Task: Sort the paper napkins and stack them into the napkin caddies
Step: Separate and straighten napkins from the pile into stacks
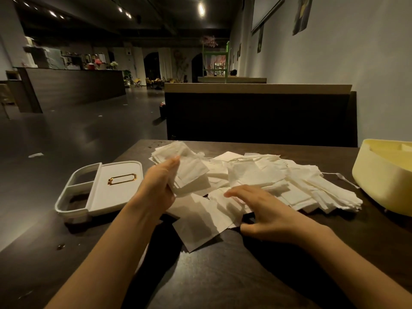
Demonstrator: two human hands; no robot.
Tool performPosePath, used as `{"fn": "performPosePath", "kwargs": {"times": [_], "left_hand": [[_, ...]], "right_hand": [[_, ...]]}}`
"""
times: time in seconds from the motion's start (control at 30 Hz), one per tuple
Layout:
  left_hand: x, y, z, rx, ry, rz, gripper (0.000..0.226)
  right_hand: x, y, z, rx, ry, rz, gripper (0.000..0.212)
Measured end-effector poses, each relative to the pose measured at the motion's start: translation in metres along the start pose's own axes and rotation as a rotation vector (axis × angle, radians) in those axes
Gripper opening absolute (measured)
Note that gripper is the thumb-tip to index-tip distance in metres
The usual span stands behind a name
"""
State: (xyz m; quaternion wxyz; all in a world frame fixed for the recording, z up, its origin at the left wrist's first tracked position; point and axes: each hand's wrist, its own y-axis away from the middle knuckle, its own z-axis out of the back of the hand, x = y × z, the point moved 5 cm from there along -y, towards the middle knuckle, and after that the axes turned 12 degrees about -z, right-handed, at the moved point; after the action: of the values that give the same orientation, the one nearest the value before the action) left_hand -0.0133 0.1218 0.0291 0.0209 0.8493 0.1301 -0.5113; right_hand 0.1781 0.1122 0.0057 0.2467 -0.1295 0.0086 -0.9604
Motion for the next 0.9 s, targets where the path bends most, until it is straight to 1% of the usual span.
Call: {"fn": "performPosePath", "kwargs": {"times": [0.03, 0.1, 0.2, 0.3, 0.4, 0.47, 0.57, 0.67, 0.73, 0.83, 0.9], "left_hand": [[-0.001, 0.0, 0.0, -0.002, 0.003, -0.002, 0.012], [-0.001, 0.001, -0.002, 0.006, 0.022, 0.004, 0.016], [-0.001, 0.002, -0.003, 0.007, 0.024, 0.017, 0.022], [-0.003, 0.001, 0.0, 0.001, 0.039, 0.015, 0.022], [-0.004, 0.003, -0.003, 0.011, 0.032, 0.016, 0.01], [-0.004, 0.005, -0.004, 0.016, 0.015, 0.017, 0.008], [-0.002, 0.005, -0.005, 0.027, 0.021, 0.025, 0.011], [-0.001, 0.004, -0.005, 0.032, 0.019, 0.041, 0.022], [0.0, 0.004, -0.005, 0.032, 0.011, 0.046, 0.023], [-0.001, 0.005, -0.006, 0.031, 0.016, 0.052, 0.017], [-0.001, 0.005, -0.005, 0.023, 0.026, 0.053, 0.015]], "right_hand": [[0.003, -0.003, 0.0, -0.031, 0.052, 0.007, 0.061], [0.008, -0.009, -0.002, -0.098, 0.168, 0.027, 0.054], [0.008, -0.014, -0.009, -0.168, 0.256, 0.043, 0.043], [0.006, -0.015, -0.012, -0.227, 0.255, 0.071, 0.036], [0.005, -0.013, -0.009, -0.262, 0.25, 0.054, 0.035], [0.002, -0.012, -0.004, -0.311, 0.235, 0.01, 0.032], [0.0, -0.011, -0.005, -0.367, 0.275, -0.019, 0.024], [0.001, -0.013, -0.01, -0.405, 0.338, -0.042, 0.02], [0.004, -0.011, -0.009, -0.44, 0.338, -0.014, 0.014], [0.009, -0.008, -0.003, -0.513, 0.289, 0.045, 0.004], [0.008, -0.008, 0.004, -0.519, 0.151, 0.044, 0.007]]}}
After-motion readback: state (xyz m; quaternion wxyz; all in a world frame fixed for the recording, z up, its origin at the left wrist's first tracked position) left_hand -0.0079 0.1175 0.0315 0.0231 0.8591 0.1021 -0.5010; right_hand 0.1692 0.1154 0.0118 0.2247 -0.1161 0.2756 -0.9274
